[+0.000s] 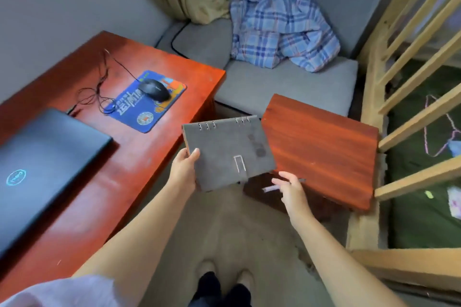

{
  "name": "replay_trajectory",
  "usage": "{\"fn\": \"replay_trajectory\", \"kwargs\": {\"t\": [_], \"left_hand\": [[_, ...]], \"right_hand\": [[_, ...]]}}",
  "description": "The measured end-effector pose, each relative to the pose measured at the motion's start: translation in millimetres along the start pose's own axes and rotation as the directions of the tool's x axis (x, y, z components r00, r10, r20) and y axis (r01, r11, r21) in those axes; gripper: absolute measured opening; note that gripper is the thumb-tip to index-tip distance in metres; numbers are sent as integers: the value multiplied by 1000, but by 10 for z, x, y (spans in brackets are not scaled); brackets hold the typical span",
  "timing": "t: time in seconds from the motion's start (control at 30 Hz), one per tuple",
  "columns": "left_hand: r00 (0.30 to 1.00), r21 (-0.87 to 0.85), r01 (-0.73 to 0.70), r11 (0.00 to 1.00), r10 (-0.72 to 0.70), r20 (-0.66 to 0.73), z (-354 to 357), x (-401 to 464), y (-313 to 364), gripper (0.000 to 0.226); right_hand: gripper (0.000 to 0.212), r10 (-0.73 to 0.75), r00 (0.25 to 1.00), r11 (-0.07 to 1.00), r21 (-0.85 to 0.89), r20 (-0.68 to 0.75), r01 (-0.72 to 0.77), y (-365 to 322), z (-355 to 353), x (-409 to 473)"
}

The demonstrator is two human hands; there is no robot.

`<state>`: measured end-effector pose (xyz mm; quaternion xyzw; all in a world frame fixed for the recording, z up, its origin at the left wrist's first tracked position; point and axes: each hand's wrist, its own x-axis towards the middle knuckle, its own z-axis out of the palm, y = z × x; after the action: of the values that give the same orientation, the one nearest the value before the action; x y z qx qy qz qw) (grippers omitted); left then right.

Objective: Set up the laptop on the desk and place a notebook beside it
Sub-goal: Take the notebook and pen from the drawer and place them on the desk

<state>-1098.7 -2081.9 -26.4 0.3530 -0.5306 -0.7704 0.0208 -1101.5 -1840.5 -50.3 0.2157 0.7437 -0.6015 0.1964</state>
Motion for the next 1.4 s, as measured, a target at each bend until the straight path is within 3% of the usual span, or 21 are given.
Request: {"fn": "replay_trajectory", "kwargs": {"t": [0.03, 0.1, 0.2, 0.27, 0.4, 0.53, 0.6, 0.73, 0.87, 1.03, 1.2, 1.27, 1.4], "left_hand": [[1000, -119, 1, 993, -3, -23, -56, -41, 108, 10], [998, -297, -18, 955, 0, -60, -207, -136, 319, 12], [996, -458, -70, 886, 39, -76, -558, -336, 585, 30], [994, -501, -113, 858, 94, -63, -860, -522, 723, 32], [983, -503, -186, 844, 158, -97, -1582, -934, 896, 18], [975, -483, -194, 854, 114, -192, -2517, -1348, 923, 15], [953, -425, -218, 879, 99, -286, -3054, -1577, 882, 18], [915, -136, -190, 972, 124, -385, -3985, -2033, 765, 16], [845, 14, -96, 995, 89, -527, -4658, -2317, 492, 9], [724, -45, -68, 997, 18, -689, -5113, -2542, 52, 8], [584, 80, 104, 991, 4, -811, -5310, -2456, -280, 24], [561, 146, 188, 971, 16, -828, -5378, -2402, -338, 24], [580, 274, 362, 891, 15, -815, -5467, -2333, -410, 41]], "right_hand": [[24, 40, 999, 997, 58, 15, -41, -124, 127, -47], [32, 75, 991, 990, 113, 109, -87, -421, 425, -166], [38, 12, 954, 975, 210, 299, -78, -876, 992, -361], [36, -67, 907, 952, 298, 415, -66, -1106, 1418, -531], [3, -225, 853, 920, 390, 471, 27, -1263, 2153, -979], [9, -315, 717, 939, 313, 622, 140, -1219, 2766, -1336], [9, -304, 631, 952, 209, 714, 222, -1176, 3071, -1556], [10, -219, 450, 909, 13, 866, 417, -940, 3710, -2057], [15, -177, 309, 754, -73, 935, 653, -513, 4337, -2632], [35, -249, 338, 469, -192, 908, 862, 28, 4813, -3076], [45, -177, 297, 284, -240, 938, 928, 467, 5068, -3159], [48, -132, 273, 227, -239, 953, 944, 566, 5115, -3111], [49, -120, 261, 129, -245, 958, 961, 643, 5190, -3019]]}}
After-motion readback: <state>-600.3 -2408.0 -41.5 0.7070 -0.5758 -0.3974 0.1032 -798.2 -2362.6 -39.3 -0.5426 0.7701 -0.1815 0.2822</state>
